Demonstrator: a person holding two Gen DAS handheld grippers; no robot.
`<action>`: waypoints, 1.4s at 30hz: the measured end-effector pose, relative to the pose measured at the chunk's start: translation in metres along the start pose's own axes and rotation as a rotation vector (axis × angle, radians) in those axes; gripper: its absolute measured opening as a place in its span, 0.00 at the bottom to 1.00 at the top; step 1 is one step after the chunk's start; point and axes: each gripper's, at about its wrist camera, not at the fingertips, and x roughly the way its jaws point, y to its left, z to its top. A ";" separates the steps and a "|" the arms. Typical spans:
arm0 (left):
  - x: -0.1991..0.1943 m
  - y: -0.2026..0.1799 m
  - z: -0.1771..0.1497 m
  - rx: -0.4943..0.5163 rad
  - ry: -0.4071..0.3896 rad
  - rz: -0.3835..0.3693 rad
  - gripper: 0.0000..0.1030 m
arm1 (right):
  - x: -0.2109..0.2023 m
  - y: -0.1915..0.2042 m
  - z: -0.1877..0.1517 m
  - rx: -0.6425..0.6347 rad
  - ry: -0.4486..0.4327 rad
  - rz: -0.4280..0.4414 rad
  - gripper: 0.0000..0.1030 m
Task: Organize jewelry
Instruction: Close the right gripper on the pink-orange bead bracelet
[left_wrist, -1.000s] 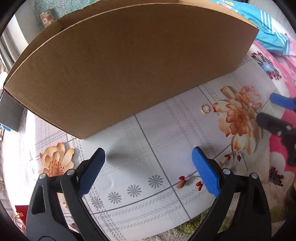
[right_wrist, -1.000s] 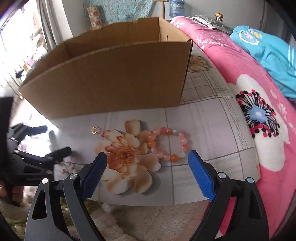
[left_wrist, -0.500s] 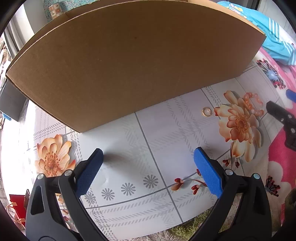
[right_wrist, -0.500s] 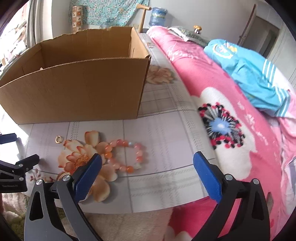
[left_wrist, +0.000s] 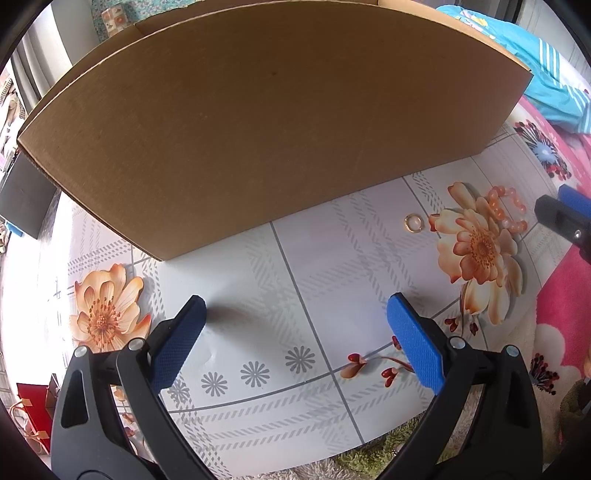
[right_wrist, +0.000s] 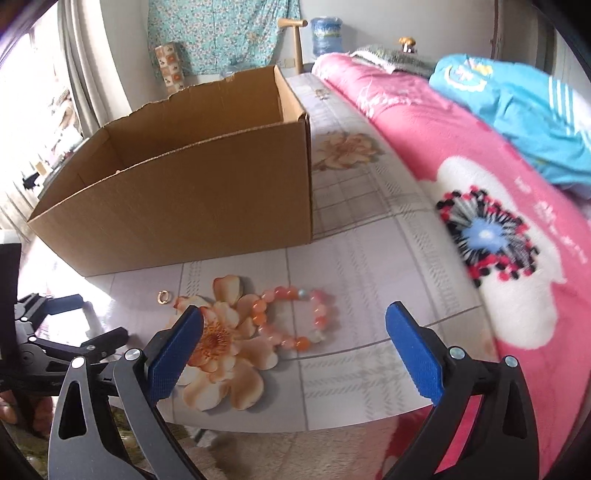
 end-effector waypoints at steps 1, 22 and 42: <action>0.000 0.002 -0.002 0.000 -0.003 0.000 0.92 | 0.001 0.000 0.000 0.007 0.007 0.021 0.93; 0.001 -0.003 0.000 0.006 0.011 -0.002 0.92 | 0.047 0.032 0.010 -0.082 0.153 0.072 0.40; 0.003 -0.004 0.003 0.007 0.013 -0.002 0.92 | 0.041 0.035 0.005 -0.073 0.175 0.062 0.10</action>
